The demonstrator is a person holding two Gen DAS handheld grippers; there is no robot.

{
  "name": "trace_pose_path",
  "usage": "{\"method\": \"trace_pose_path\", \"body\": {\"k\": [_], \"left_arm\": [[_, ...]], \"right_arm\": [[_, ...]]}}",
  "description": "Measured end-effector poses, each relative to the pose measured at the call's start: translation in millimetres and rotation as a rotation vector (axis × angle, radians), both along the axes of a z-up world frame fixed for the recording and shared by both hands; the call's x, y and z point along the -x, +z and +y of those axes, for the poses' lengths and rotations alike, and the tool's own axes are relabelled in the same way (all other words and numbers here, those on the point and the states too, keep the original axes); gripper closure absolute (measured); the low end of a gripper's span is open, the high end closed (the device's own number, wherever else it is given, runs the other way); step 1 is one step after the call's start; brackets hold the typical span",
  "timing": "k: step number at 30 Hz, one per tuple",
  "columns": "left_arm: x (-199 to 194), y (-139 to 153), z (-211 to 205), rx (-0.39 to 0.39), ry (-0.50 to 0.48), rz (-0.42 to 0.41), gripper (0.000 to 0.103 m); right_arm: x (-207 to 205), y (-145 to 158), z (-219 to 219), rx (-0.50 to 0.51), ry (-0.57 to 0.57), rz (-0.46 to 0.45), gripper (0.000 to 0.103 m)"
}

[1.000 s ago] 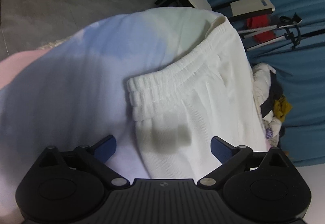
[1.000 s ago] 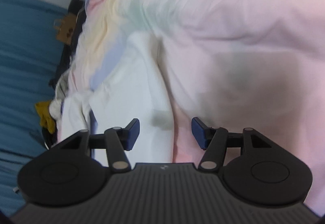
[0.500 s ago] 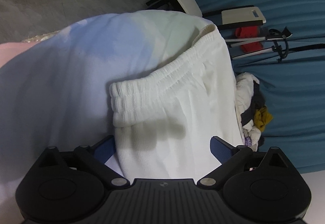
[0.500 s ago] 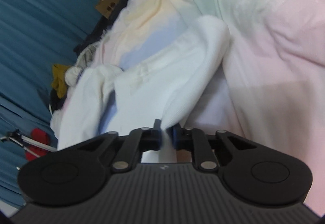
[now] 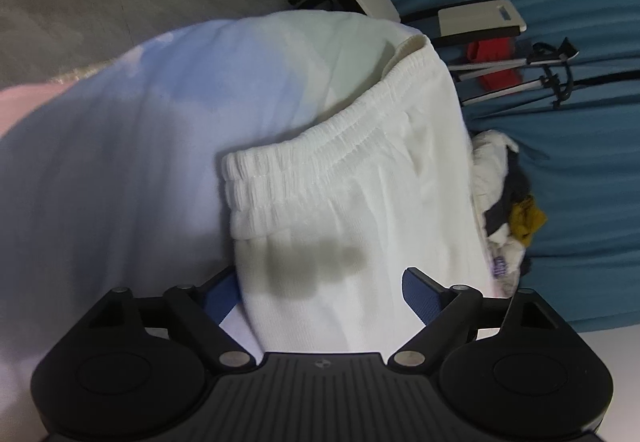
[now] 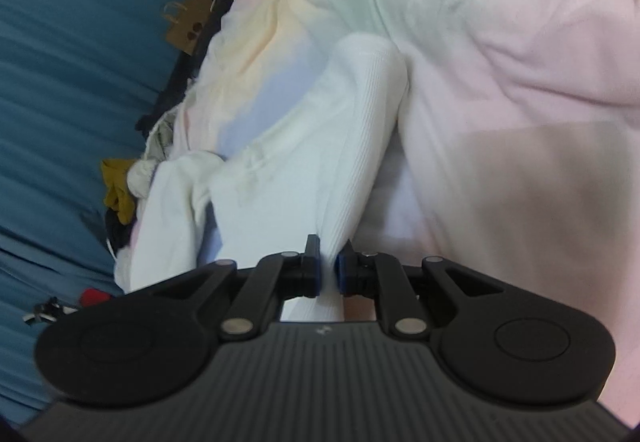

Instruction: Fold clothes

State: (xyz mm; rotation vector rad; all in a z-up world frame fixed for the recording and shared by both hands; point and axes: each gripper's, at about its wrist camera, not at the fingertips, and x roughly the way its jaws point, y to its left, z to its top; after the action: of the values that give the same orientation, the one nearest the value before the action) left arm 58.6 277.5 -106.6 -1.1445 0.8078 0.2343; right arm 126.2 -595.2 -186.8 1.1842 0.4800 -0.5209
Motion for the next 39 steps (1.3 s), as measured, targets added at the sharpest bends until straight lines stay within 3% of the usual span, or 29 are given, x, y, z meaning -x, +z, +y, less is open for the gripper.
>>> {"method": "trace_pose_path", "body": {"k": [6,9,11,13,16,18,20,24,25,27,28,29,30,35,39], "left_arm": [[-2.3,1.6,-1.6,-0.032,-0.028,0.009,0.021],[-0.4,3.2,0.1,-0.056,-0.012,0.017,0.042],[2.7,2.5,3.6,-0.061,0.019,0.029,0.062],[5.7,1.9,7.5,-0.042,0.030,0.006,0.068],[7.6,2.5,10.4,-0.018,0.030,-0.030,0.069],[6.3,2.7,10.5,-0.006,0.017,-0.039,0.059],[3.5,1.9,9.5,0.016,0.003,-0.054,0.040],[-3.0,0.1,6.2,0.030,-0.020,-0.048,0.039],[-3.1,-1.5,6.6,0.042,-0.020,-0.051,0.041],[-2.2,-3.2,7.5,0.047,-0.012,-0.056,0.054],[-1.9,-3.3,7.8,0.044,-0.007,-0.058,0.066],[-1.7,-3.5,8.0,0.041,-0.001,-0.060,0.085],[-1.2,-2.9,8.4,0.038,0.002,-0.071,0.094],[6.2,14.9,4.2,0.000,0.025,-0.205,0.095],[18.2,26.0,2.7,0.011,0.060,-0.297,0.095]], "right_arm": [[1.6,9.1,8.7,0.045,0.000,-0.006,0.090],[2.0,1.9,4.2,0.008,-0.024,-0.008,0.087],[4.8,-1.9,1.0,-0.013,-0.054,-0.010,0.084],[10.8,-3.5,-2.3,-0.025,-0.095,-0.027,0.083],[13.6,-4.2,-5.2,-0.015,-0.122,-0.063,0.083],[11.4,-6.3,-6.3,0.007,-0.137,-0.076,0.083],[7.1,-10.1,-9.0,0.036,-0.143,-0.083,0.083],[-0.2,-14.8,-14.7,0.095,-0.114,-0.089,0.089],[0.1,-11.7,-13.9,0.122,-0.114,-0.086,0.092],[4.4,-1.5,-12.8,0.157,-0.117,-0.107,0.096],[7.3,5.6,-11.6,0.175,-0.123,-0.135,0.096],[10.6,13.9,-9.9,0.195,-0.125,-0.172,0.097],[13.3,22.4,-8.1,0.215,-0.121,-0.205,0.097],[30.4,48.1,-4.6,0.285,-0.147,-0.280,0.097],[44.9,38.9,-14.0,0.289,-0.192,-0.184,0.097]]}}
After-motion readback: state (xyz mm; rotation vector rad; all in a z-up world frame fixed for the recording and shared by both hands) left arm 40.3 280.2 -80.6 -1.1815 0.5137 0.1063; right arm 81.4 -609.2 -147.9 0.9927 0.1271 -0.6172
